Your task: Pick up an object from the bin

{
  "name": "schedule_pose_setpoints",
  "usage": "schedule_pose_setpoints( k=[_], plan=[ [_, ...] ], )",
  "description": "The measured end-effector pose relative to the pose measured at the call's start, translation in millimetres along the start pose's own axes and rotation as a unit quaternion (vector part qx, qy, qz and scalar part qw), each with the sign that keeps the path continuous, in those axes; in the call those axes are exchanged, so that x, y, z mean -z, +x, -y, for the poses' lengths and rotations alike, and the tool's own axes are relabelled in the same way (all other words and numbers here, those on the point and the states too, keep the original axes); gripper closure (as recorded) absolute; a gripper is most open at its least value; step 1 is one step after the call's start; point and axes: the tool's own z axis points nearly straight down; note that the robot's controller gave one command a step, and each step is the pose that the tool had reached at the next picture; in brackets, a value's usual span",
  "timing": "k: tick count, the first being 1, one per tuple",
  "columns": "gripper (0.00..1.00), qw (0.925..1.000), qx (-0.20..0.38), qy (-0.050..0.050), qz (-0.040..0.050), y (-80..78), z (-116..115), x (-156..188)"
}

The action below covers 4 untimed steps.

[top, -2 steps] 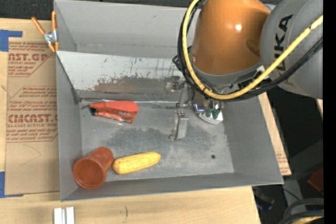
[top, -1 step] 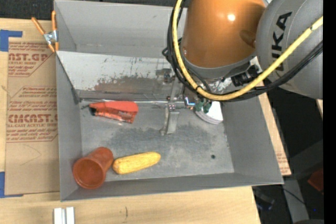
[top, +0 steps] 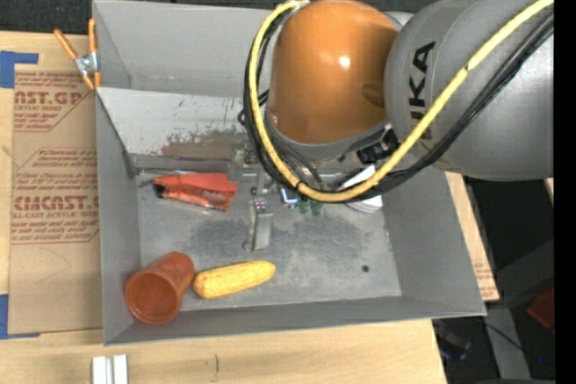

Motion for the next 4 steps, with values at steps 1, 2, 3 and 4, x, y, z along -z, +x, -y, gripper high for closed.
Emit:
schedule_pose_setpoints(
  k=[1, 2, 3, 4],
  plan=[
    [0.0, 0.9972, 0.075, 0.0, 0.0043, -23.7, 8.7, -59.3],
    [0.0, 0.9999, 0.015, 0.001, 0.0005, -33.2, -1.7, -87.5],
    [0.0, 0.9999, 0.011, -0.001, 0.0033, -10.7, -0.9, -117.1],
    [0.0, 0.9922, 0.124, 0.0, 0.0022, -1.8, 8.7, -141.4]
  ],
)
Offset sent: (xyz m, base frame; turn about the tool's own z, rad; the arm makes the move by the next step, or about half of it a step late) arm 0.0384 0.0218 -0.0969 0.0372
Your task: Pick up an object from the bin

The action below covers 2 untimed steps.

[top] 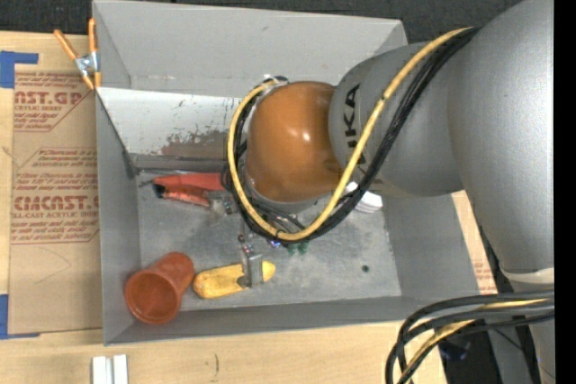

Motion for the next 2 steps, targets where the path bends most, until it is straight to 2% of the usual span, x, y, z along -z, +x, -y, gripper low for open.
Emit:
schedule_pose_setpoints(
  k=[1, 2],
  plan=[
    [0.0, 1.0, -0.008, -0.001, 0.0032, 17.1, 16.2, -48.6],
    [1.0, 0.9938, 0.111, -0.001, 0.0003, 26.1, 0.3, -65.2]
  ],
)
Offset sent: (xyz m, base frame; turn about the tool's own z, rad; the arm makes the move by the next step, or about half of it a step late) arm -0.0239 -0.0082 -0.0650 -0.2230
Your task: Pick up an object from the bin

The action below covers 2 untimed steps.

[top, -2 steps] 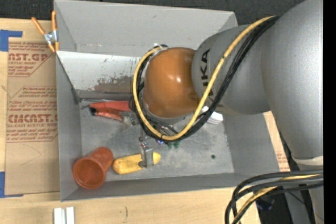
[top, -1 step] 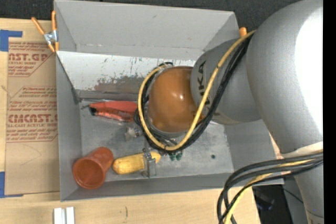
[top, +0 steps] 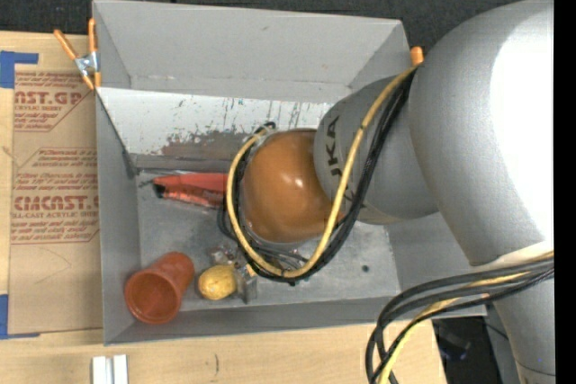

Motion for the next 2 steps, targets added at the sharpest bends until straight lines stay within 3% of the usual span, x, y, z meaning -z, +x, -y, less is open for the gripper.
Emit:
schedule_pose_setpoints(
  k=[1, 2],
  plan=[
    [1.0, 1.0, 0.0, 0.0, 0.0, 0.0, -0.1, 0.0],
    [1.0, 0.9997, -0.024, 0.0, 0.001, -6.7, -4.1, 124.4]
  ],
)
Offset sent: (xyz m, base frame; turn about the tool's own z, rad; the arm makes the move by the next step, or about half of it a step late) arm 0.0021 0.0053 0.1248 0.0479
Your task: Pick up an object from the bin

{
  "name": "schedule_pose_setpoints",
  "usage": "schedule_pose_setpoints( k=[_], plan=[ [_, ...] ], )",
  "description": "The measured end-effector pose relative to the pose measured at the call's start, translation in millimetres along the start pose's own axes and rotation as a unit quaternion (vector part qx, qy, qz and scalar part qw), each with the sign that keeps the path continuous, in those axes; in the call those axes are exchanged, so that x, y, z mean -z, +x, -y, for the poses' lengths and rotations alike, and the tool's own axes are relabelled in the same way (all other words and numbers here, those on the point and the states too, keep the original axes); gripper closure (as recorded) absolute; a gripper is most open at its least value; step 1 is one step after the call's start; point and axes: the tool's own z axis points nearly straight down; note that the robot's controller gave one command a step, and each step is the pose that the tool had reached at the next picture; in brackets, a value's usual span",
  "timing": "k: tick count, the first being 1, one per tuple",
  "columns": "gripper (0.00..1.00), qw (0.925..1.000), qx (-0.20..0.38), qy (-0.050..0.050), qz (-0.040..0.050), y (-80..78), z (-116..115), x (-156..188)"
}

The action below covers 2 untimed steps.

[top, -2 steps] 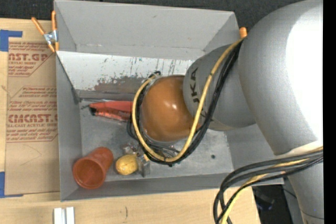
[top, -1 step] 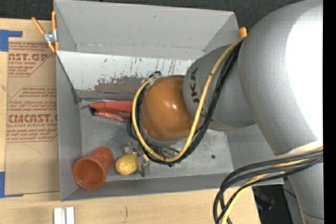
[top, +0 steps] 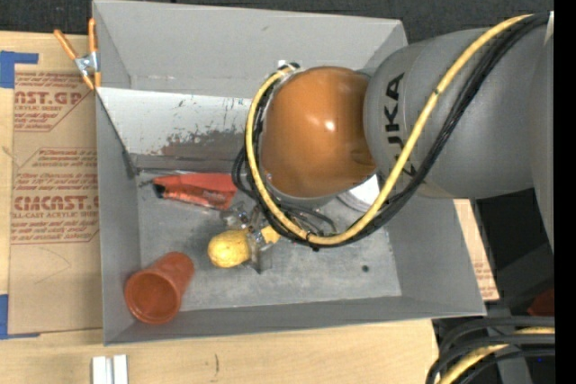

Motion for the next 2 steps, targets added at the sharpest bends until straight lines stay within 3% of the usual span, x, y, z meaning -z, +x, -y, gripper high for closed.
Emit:
schedule_pose_setpoints(
  k=[1, 2],
  plan=[
    [1.0, 1.0, 0.0, 0.0, -0.0001, 0.0, -0.1, 0.0],
    [1.0, 0.9967, -0.081, 0.0, 0.0062, 1.3, -3.0, 172.9]
  ],
)
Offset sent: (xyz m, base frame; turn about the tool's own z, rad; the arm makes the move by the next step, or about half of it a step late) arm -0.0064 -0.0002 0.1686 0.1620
